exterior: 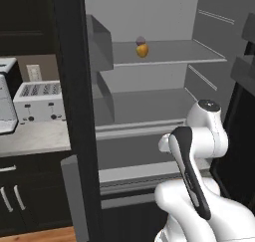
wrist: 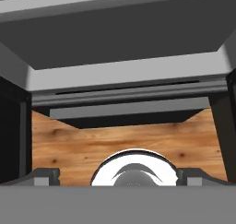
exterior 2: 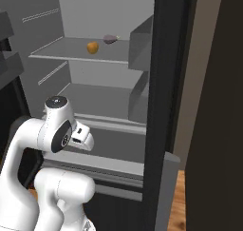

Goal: Pick up the orange and apple from the fridge and place one fruit on each plate on the dining counter.

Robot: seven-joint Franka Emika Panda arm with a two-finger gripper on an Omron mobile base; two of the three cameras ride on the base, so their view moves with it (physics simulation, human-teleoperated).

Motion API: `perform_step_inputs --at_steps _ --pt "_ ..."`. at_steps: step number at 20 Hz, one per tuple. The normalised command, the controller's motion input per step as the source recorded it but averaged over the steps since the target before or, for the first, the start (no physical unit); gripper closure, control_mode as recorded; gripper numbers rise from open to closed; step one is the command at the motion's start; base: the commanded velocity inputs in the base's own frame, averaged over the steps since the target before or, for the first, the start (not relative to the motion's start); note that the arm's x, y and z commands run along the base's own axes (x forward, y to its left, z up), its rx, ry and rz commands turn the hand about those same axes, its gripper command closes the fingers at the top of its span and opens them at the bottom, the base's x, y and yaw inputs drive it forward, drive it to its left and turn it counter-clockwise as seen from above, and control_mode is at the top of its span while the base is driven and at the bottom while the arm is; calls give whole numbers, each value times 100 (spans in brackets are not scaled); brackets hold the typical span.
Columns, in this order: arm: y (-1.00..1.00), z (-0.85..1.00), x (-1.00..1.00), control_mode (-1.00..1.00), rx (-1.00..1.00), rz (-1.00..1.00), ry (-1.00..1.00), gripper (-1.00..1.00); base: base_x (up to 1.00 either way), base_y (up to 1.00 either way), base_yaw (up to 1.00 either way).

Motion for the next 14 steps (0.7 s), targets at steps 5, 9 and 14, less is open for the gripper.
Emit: perform_step_inputs --at_steps 5,9,14 --pt "0 0 0 100 0 0 0 -100 44 -21 7" --pt "-13 -1 37 -100 0 4 0 -100 12 -4 1" --pt "-15 0 41 -100 0 3 0 -100 0 0 0"
